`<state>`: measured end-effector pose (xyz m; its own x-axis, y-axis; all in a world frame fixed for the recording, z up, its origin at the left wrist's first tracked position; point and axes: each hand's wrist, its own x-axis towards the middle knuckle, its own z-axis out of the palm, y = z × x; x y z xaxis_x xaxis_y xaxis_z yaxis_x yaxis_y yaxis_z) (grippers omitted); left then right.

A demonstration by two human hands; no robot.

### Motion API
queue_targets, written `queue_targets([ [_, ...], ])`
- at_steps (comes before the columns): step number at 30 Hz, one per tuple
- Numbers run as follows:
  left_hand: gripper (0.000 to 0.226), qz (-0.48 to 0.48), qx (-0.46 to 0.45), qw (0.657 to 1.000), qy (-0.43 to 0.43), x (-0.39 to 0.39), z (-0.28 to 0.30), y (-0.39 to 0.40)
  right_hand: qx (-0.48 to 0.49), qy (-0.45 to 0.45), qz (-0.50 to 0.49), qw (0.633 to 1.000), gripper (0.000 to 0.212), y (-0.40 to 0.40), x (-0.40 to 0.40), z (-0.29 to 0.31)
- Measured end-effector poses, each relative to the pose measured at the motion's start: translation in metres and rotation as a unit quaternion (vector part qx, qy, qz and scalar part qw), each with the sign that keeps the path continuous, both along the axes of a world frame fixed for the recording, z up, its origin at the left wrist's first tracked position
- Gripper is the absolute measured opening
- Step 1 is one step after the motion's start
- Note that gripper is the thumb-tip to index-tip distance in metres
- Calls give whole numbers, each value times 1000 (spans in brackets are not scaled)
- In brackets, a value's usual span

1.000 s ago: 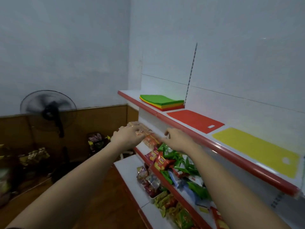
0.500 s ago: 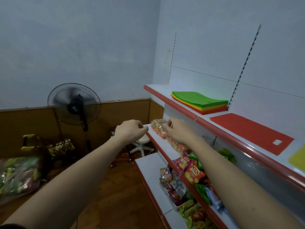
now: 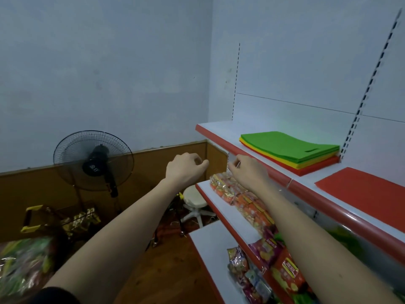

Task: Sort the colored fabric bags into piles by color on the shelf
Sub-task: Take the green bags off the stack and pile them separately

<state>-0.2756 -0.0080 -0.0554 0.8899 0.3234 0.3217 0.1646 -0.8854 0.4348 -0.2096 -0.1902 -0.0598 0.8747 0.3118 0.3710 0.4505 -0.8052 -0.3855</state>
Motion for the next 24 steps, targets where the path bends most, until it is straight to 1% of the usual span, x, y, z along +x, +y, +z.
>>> queue_targets([
  [3, 51, -15, 10, 1000, -20, 32, -2, 17, 17, -6, -12, 1000, 27, 19, 28, -7],
  [7, 49, -47, -1, 998, -43, 82, -7, 49, 18, -24, -34, 999, 27, 46, 64, -10],
  [10, 44, -87, -19, 994, -59, 117, -12, 72, 36, -36, -71, 996, 35, 64, 87, -13],
  [13, 38, -145, -35, 987, -54, 152, -16, 94, 79, -42, -127, 988, 42, 78, 106, -18],
  [18, 38, -230, -49, 970, -65, 208, -6, 108, 134, -74, -234, 960, 35, 72, 118, -17],
  [21, 32, -273, -51, 959, -52, 239, 0, 98, 116, -71, -294, 946, 34, 52, 117, -14],
  [24, 30, -305, -57, 950, -41, 277, 5, 80, 85, -67, -372, 922, 23, 23, 117, 1],
])
